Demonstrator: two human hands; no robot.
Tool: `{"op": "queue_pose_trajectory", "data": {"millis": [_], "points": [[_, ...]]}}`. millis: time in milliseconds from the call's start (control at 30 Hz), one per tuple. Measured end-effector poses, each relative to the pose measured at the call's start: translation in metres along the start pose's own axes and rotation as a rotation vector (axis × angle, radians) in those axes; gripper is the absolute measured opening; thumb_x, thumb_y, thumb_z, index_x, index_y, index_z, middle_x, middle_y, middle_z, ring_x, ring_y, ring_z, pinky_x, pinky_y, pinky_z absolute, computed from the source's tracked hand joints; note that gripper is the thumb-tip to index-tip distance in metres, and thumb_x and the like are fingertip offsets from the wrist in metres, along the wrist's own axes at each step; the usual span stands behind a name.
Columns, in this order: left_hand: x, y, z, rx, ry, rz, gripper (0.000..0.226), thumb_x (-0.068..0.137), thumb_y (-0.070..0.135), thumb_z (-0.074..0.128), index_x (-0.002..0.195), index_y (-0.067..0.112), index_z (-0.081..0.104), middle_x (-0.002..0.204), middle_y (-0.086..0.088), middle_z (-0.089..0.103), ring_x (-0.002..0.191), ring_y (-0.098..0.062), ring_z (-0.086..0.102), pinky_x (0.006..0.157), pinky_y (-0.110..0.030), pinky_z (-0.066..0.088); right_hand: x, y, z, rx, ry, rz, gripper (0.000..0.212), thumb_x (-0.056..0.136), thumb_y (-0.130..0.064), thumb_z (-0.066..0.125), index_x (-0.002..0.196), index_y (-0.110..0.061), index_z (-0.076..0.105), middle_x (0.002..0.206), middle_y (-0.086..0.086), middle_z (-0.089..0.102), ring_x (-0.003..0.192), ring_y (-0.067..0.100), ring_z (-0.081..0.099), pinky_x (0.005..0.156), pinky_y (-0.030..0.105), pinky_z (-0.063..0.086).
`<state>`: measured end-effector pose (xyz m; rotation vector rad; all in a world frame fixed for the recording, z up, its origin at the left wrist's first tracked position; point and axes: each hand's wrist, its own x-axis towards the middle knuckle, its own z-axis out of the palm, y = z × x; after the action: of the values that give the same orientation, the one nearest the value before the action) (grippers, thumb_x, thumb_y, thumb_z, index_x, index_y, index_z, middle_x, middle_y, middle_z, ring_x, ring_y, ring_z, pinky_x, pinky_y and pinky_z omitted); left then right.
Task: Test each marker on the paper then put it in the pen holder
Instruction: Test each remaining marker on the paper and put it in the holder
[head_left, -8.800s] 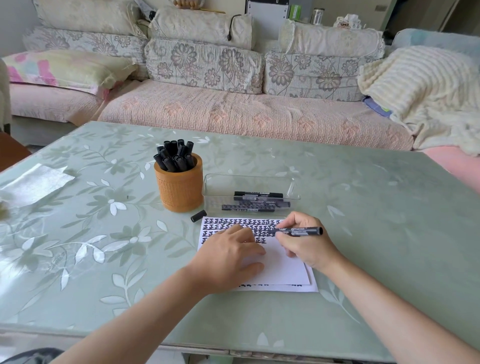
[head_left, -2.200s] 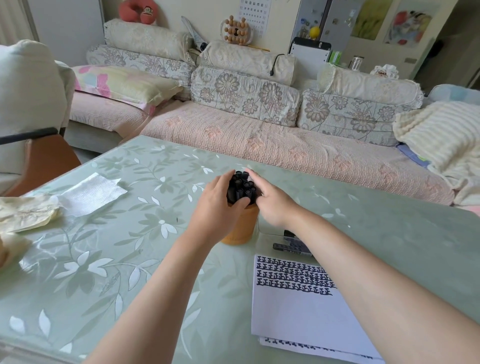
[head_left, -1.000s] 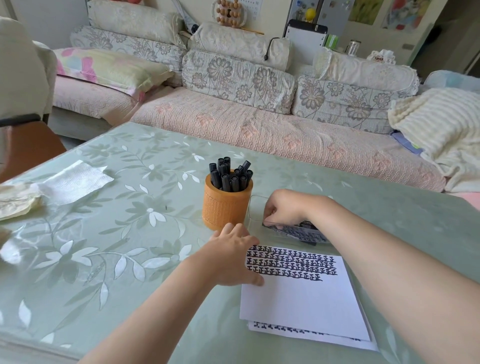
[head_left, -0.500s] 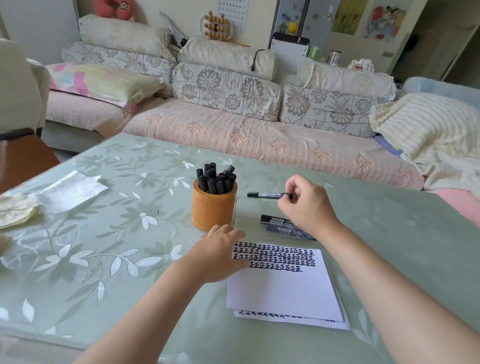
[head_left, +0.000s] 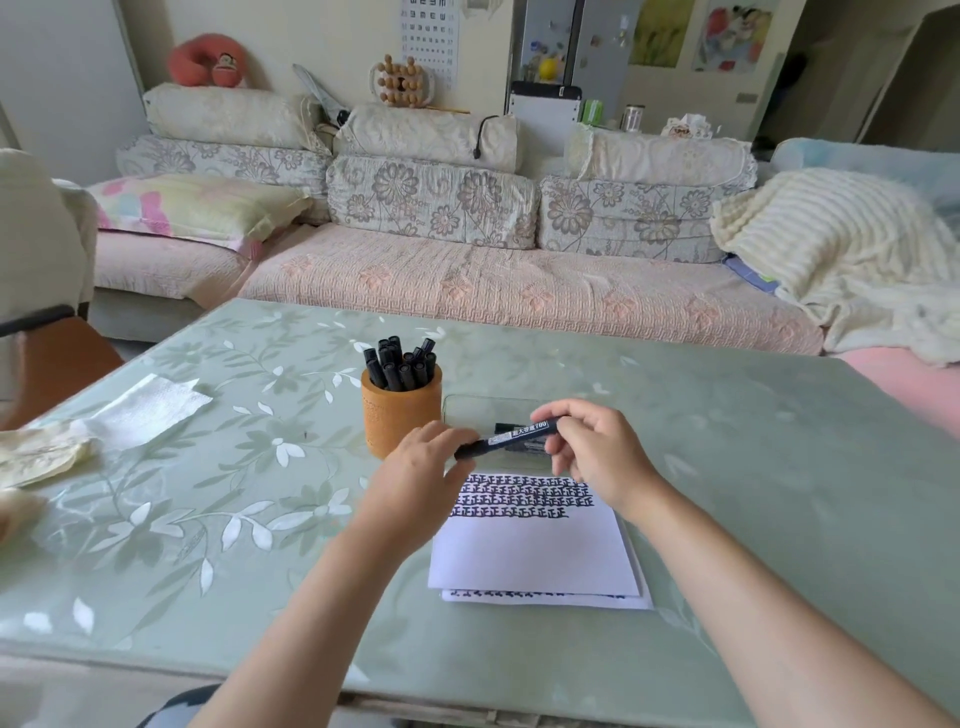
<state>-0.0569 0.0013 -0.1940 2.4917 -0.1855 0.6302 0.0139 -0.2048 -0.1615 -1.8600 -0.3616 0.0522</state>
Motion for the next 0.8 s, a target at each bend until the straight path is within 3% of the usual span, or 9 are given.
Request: {"op": "queue_pose_trajectory", "data": {"millis": [67, 133, 233, 300, 400, 533, 800], "points": [[-0.002, 0.005, -0.001, -0.019, -0.036, -0.008, 0.019, 0.092, 0.021, 0.061, 0.108, 0.028, 0.068, 0.094, 0.012, 0.059, 0.088, -0.01, 0.056, 0.074, -0.032, 0.051, -0.008, 0.001, 0.0, 0.016, -0.026, 0.024, 0.041, 0.093, 0.003, 0.034, 0.092, -0.015, 0.07, 0.068, 0.007, 0.059, 0.051, 0.021, 0.055, 0.043, 0.024, 0.036], [-0.006, 0.007, 0.0, -0.037, -0.067, 0.004, 0.016, 0.091, 0.02, 0.063, 0.102, 0.029, 0.07, 0.088, 0.015, 0.058, 0.079, -0.005, 0.056, 0.069, -0.026, 0.049, -0.015, 0.005, -0.002, -0.002, -0.035, 0.06, 0.04, 0.093, 0.003, 0.034, 0.092, -0.017, 0.07, 0.068, 0.006, 0.059, 0.051, 0.017, 0.055, 0.046, 0.027, 0.037], [-0.014, 0.012, 0.003, -0.06, -0.099, -0.004, 0.015, 0.091, 0.018, 0.063, 0.101, 0.025, 0.071, 0.087, 0.015, 0.056, 0.077, -0.004, 0.055, 0.067, -0.016, 0.044, -0.028, 0.011, -0.008, -0.296, -0.046, 0.001, 0.032, 0.091, -0.005, 0.044, 0.086, -0.025, 0.069, 0.07, -0.006, 0.059, 0.054, 0.01, 0.05, 0.055, 0.025, 0.04], [-0.018, 0.017, 0.007, -0.05, -0.125, 0.003, 0.015, 0.091, 0.021, 0.062, 0.102, 0.025, 0.071, 0.09, 0.012, 0.058, 0.078, -0.006, 0.055, 0.071, -0.024, 0.047, -0.039, 0.013, -0.01, -0.524, -0.12, -0.105, 0.026, 0.09, -0.01, 0.05, 0.091, -0.028, 0.069, 0.087, -0.011, 0.061, 0.074, 0.01, 0.057, 0.071, 0.023, 0.046], [-0.019, 0.026, 0.016, -0.057, -0.152, 0.019, 0.014, 0.092, 0.026, 0.061, 0.102, 0.029, 0.07, 0.091, 0.011, 0.059, 0.083, -0.01, 0.054, 0.073, -0.03, 0.047, -0.049, 0.015, -0.008, -0.735, -0.222, -0.237, 0.025, 0.094, -0.019, 0.05, 0.109, -0.027, 0.069, 0.101, -0.009, 0.066, 0.095, 0.013, 0.057, 0.088, 0.031, 0.045], [-0.019, 0.036, 0.025, -0.055, -0.152, 0.068, 0.013, 0.091, 0.029, 0.063, 0.103, 0.029, 0.068, 0.089, 0.013, 0.057, 0.085, -0.012, 0.053, 0.073, -0.034, 0.048, -0.054, 0.017, -0.006, -0.743, -0.362, -0.18, 0.024, 0.102, -0.026, 0.041, 0.112, -0.024, 0.064, 0.093, -0.003, 0.061, 0.09, 0.02, 0.053, 0.081, 0.038, 0.045], [-0.006, 0.039, 0.034, 0.034, -0.18, 0.135, 0.012, 0.093, 0.023, 0.06, 0.101, 0.025, 0.07, 0.087, 0.008, 0.057, 0.087, -0.013, 0.047, 0.073, -0.033, 0.044, -0.045, 0.031, -0.016, -0.711, -0.33, -0.19, 0.022, 0.101, -0.024, 0.047, 0.103, -0.012, 0.065, 0.09, 0.006, 0.06, 0.086, 0.025, 0.053, 0.08, 0.04, 0.044]]}}
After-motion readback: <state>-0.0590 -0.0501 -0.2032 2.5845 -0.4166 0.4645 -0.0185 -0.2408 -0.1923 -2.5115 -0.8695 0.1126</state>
